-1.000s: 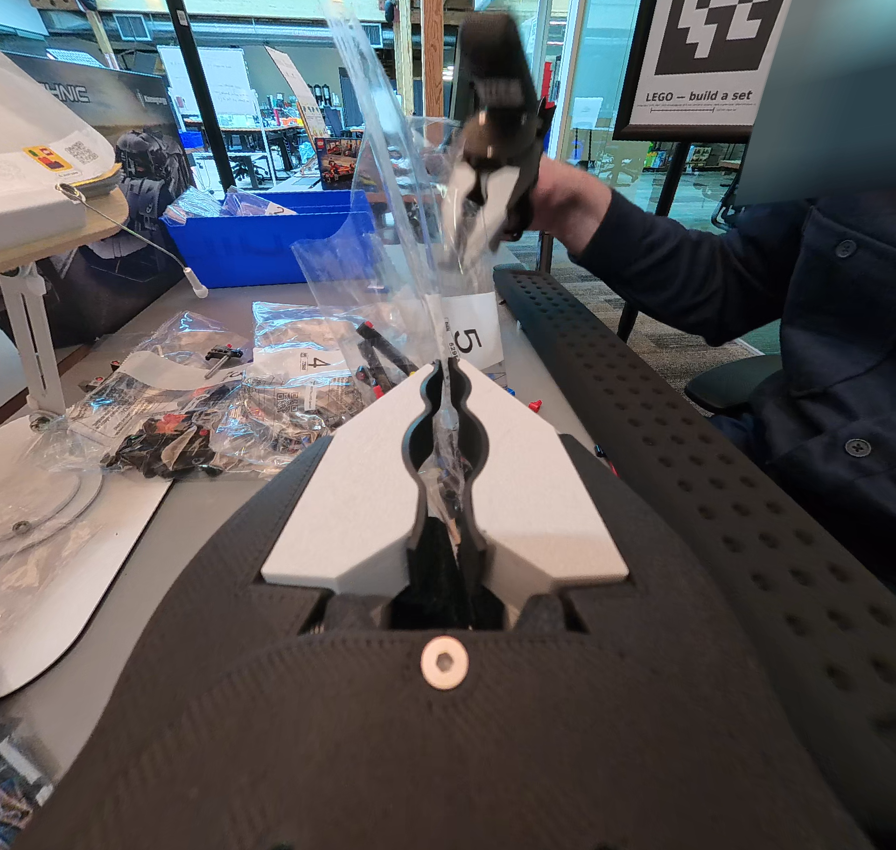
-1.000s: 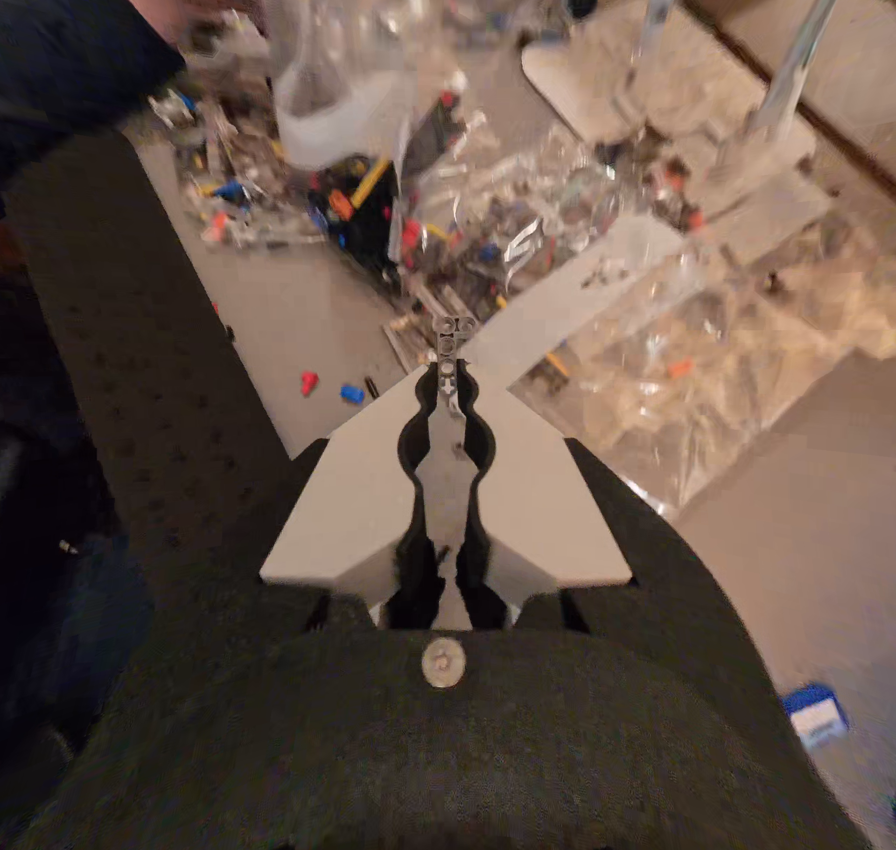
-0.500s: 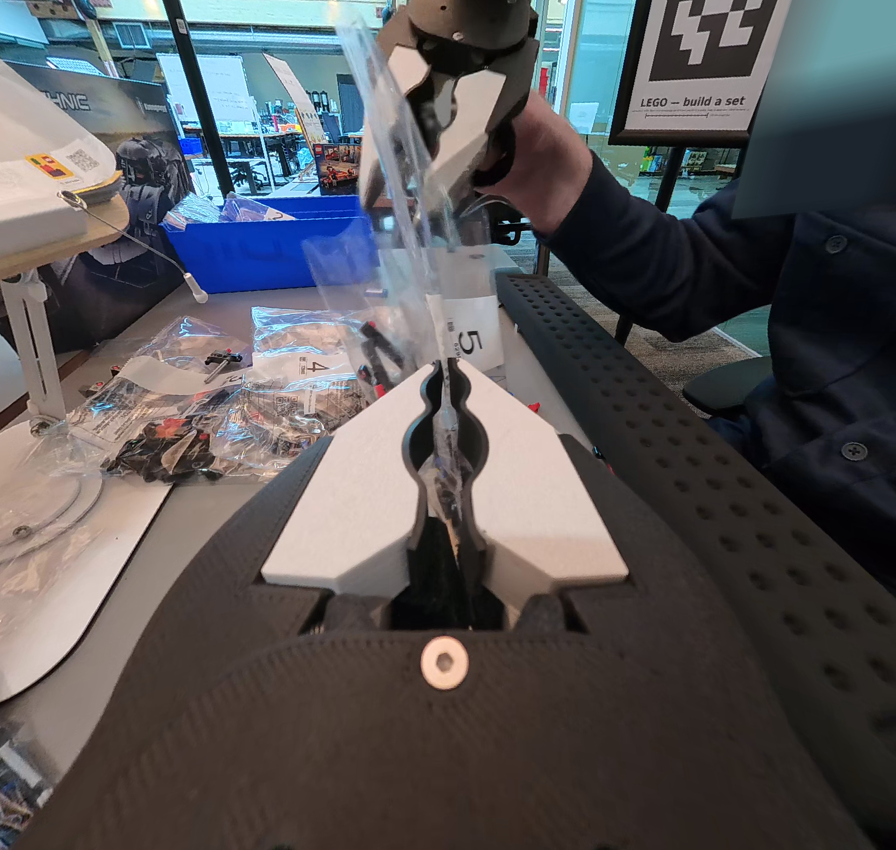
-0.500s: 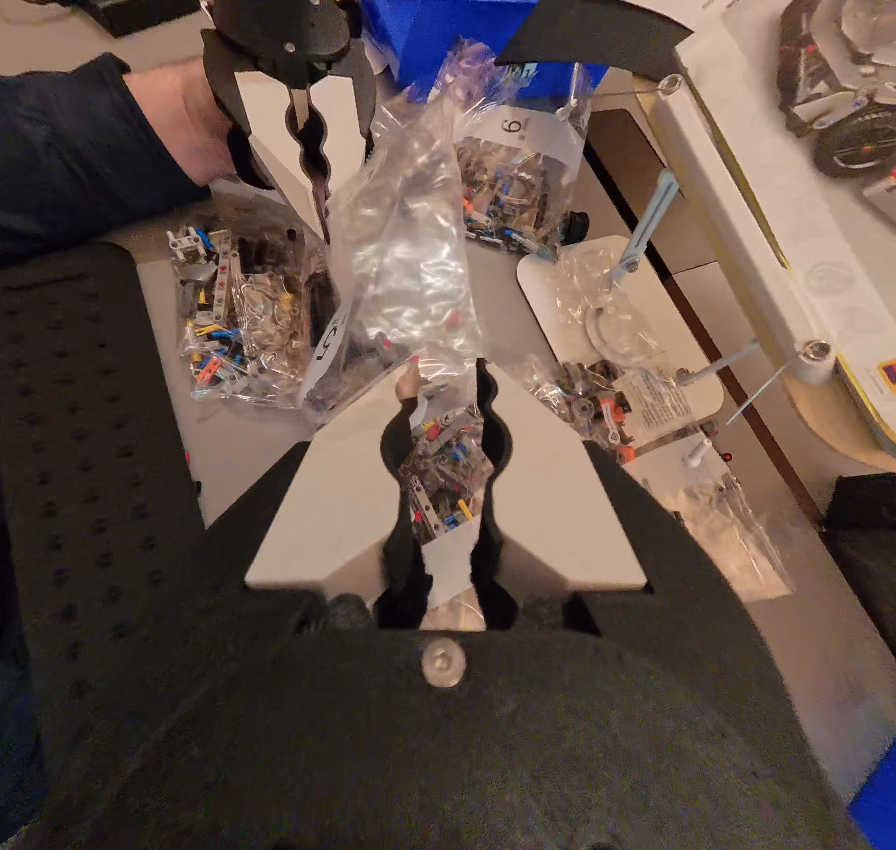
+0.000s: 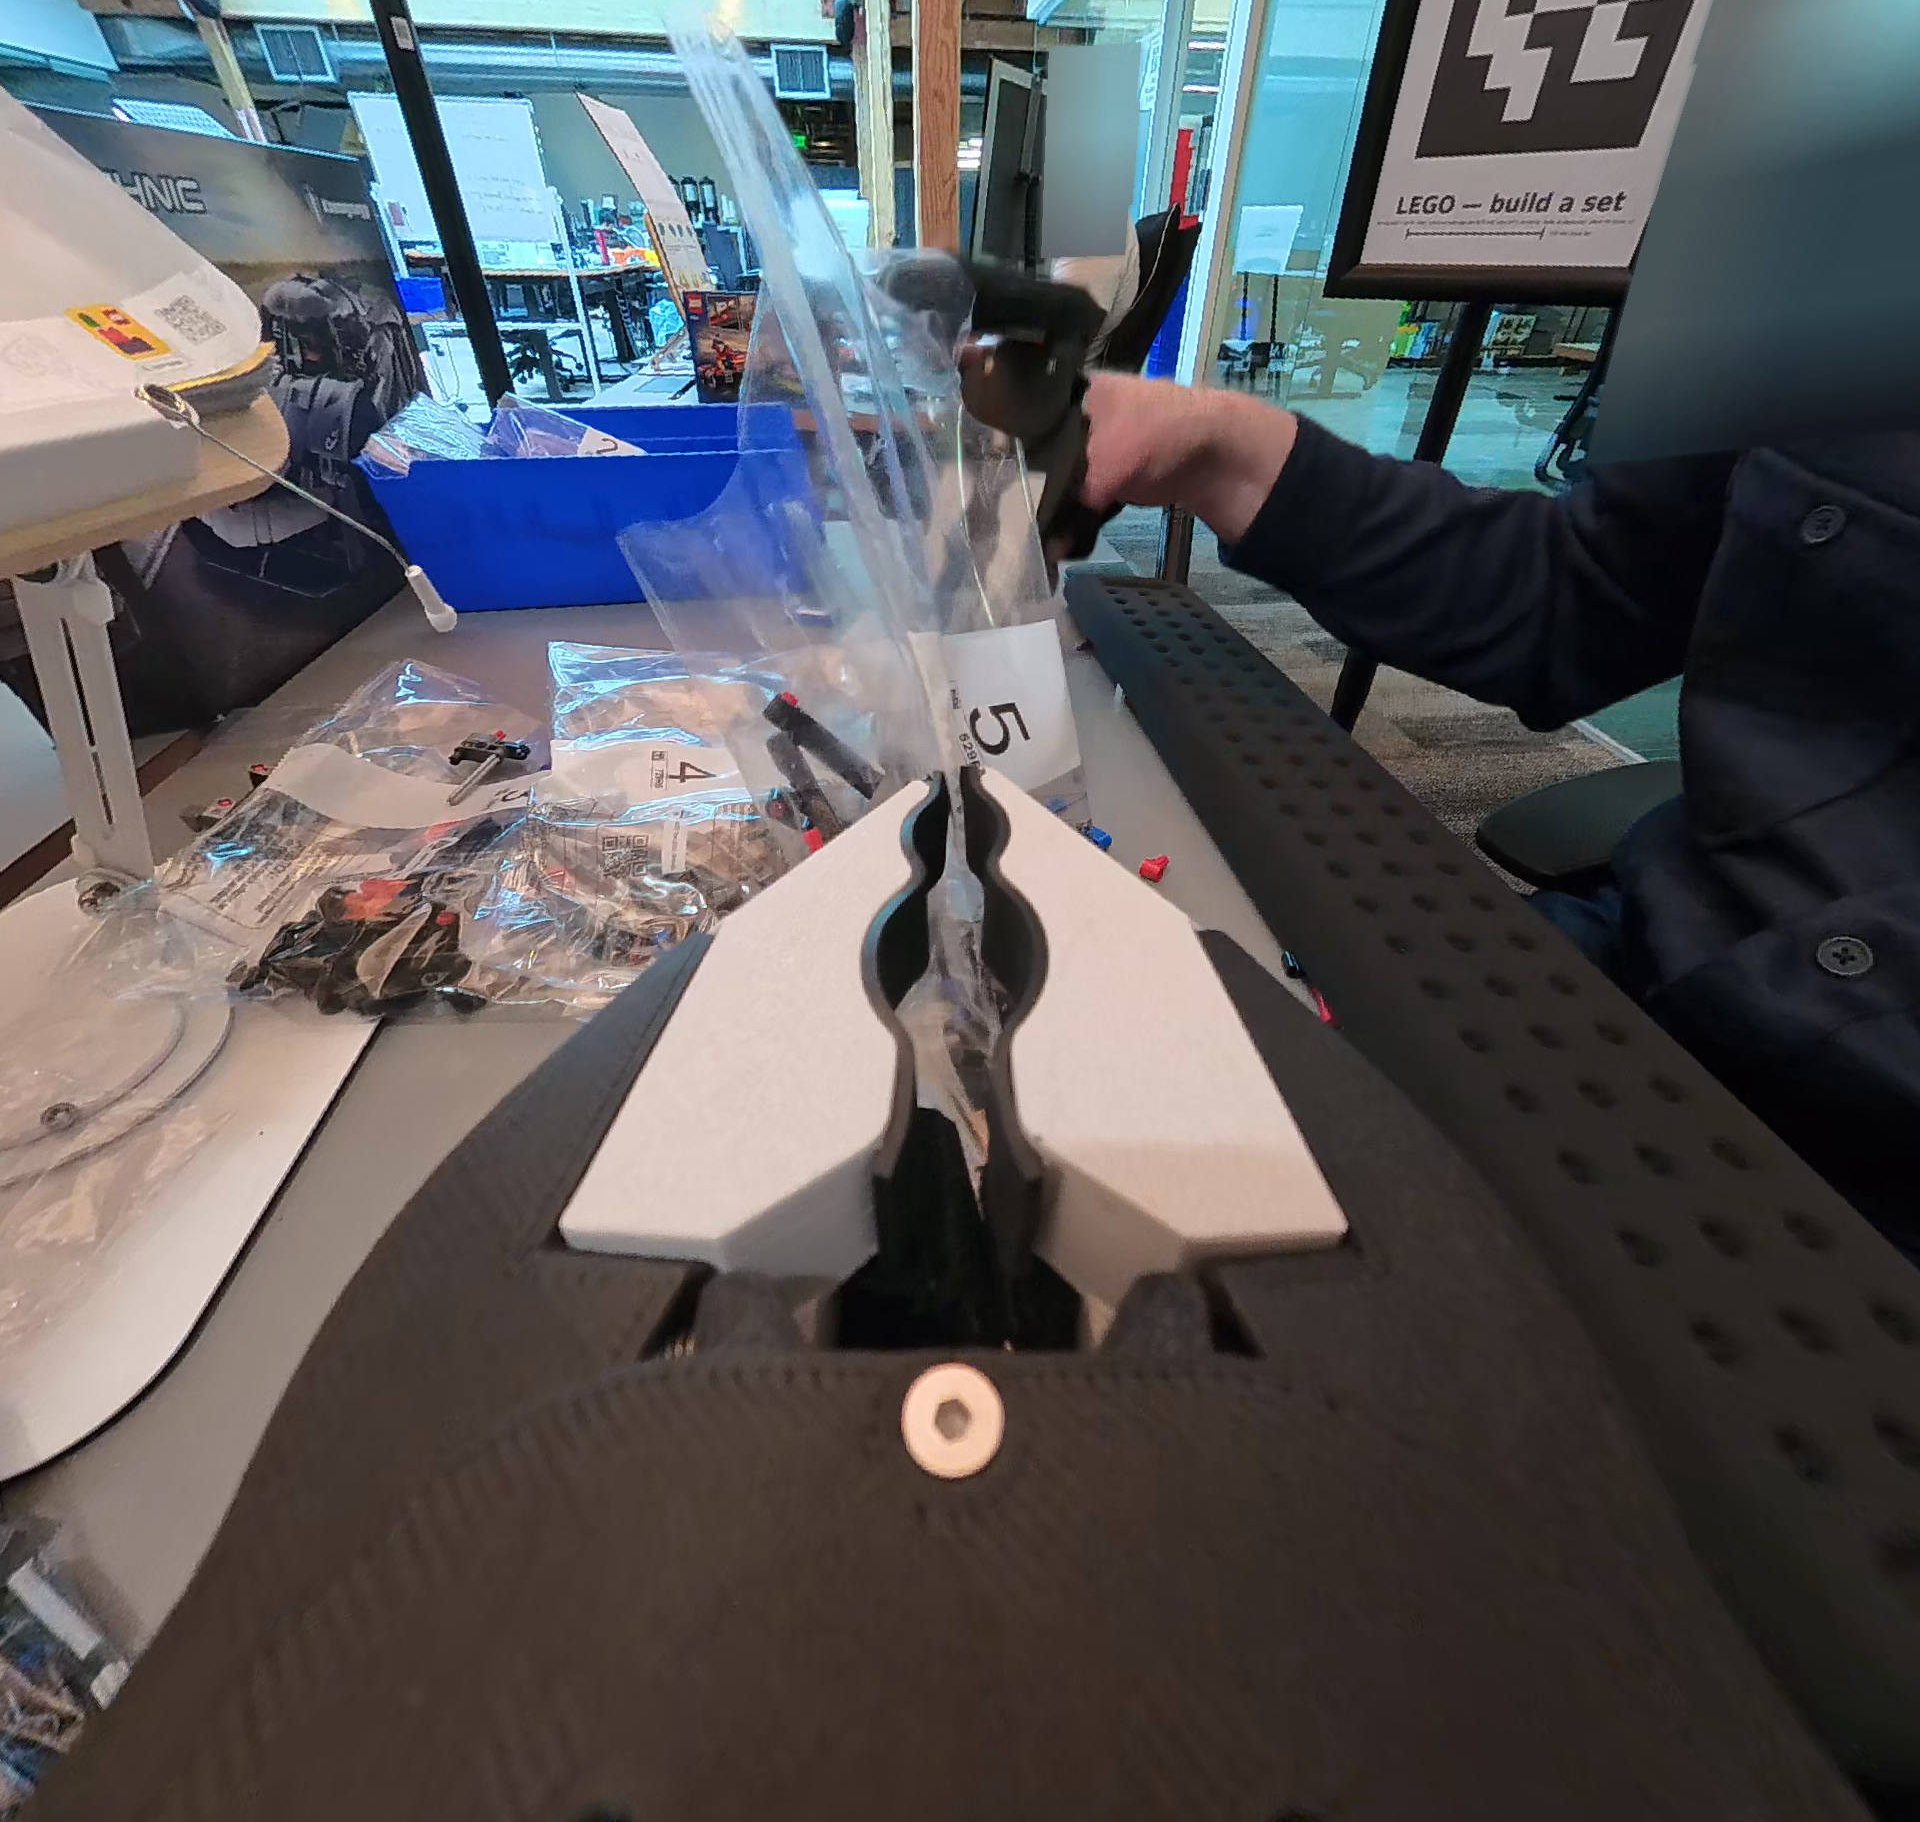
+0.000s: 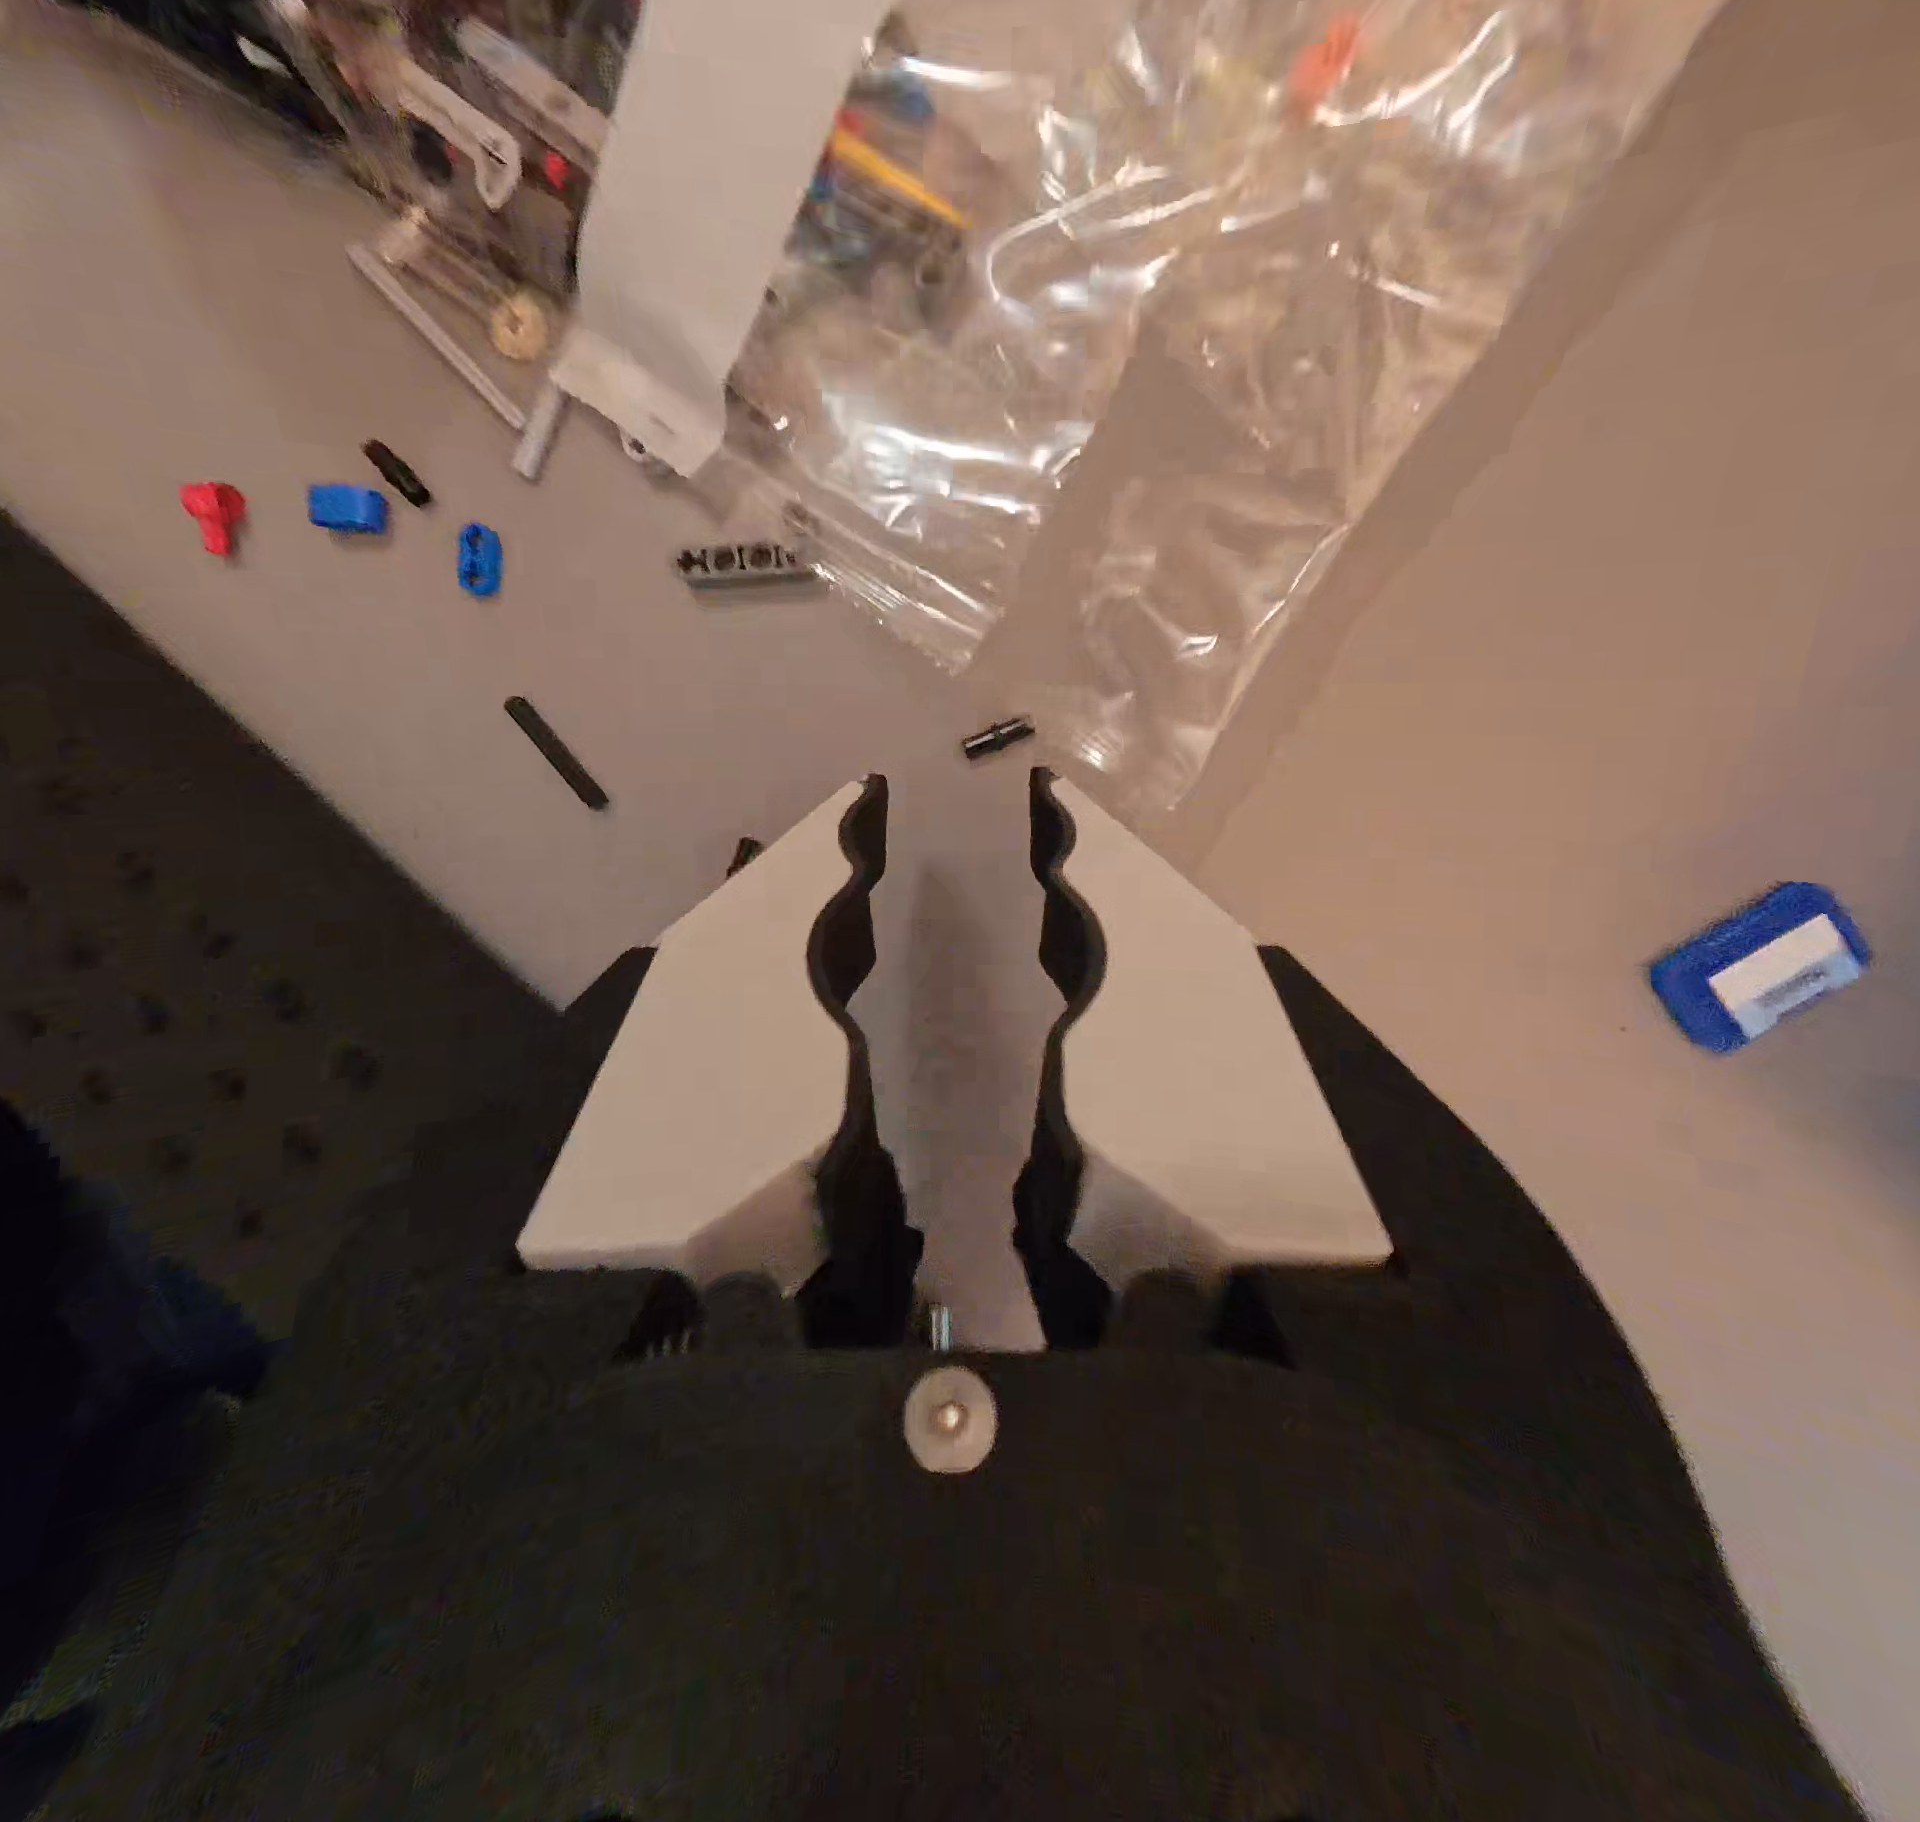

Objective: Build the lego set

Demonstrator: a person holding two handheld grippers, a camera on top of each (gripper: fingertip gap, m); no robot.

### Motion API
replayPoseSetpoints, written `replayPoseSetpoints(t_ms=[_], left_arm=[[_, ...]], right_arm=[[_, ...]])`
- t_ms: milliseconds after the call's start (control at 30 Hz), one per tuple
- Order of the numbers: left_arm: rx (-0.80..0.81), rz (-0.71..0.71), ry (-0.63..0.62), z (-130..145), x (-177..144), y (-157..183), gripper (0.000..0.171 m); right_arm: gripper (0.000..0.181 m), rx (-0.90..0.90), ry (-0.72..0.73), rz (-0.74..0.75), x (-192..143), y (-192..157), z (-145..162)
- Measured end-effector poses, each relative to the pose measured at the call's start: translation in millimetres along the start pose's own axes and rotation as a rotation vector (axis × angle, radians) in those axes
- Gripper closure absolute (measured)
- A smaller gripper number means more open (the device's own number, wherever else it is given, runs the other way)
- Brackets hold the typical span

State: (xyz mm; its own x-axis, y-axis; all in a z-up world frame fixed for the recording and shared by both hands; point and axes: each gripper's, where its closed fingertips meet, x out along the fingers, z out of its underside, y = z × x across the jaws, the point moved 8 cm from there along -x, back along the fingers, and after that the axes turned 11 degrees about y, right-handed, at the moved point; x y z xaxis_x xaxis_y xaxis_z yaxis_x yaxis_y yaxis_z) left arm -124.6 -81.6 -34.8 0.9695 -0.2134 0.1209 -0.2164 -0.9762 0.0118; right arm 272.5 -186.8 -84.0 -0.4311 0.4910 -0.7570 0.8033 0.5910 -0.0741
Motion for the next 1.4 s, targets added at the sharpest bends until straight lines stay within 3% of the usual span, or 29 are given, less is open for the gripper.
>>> replayPoseSetpoints(t_ms=[233,400,600,700,867,1067,1133,1233,1400], left_arm=[[-0.006,-0.002,-0.009,2.1,0.0,-1.0,0.17],[-0.008,0.002,-0.014,2.9,0.8,-0.9,0.17],[-0.007,0.001,-0.012,2.7,0.2,-0.9,0.17],[-0.008,0.003,-0.01,2.7,0.6,-1.0,0.17],[-0.005,0.007,-0.01,2.2,1.7,-0.1,0.17],[-0.003,0.013,-0.008,2.0,1.9,1.1,0.17],[-0.009,0.014,-0.001,2.7,1.6,0.2,0.17],[-0.018,0.01,0.0,4.4,0.5,-1.5,0.17],[-0.013,0.017,-0.001,3.4,2.0,0.0,0.17]], right_arm=[[0.161,0.127,0.011,0.014,25.4,5.9,6.1],[0.178,0.093,0.001,0.065,26.8,7.8,6.2],[0.179,0.059,0.006,0.039,18.9,0.9,5.1],[0.179,0.002,0.159,-0.054,2.3,-19.2,-24.3],[0.179,-0.152,0.48,-0.148,-22.6,-65.6,-109.3],[0.179,-0.247,0.581,-0.264,-6.0,-101.5,-181.1],[0.178,-0.25,0.579,-0.308,2.6,-108.6,-193.2],[0.162,-0.244,0.494,-0.321,15.2,-109.7,-194.9],[0.161,-0.206,0.531,-0.278,-1.4,-95.0,-174.6]])
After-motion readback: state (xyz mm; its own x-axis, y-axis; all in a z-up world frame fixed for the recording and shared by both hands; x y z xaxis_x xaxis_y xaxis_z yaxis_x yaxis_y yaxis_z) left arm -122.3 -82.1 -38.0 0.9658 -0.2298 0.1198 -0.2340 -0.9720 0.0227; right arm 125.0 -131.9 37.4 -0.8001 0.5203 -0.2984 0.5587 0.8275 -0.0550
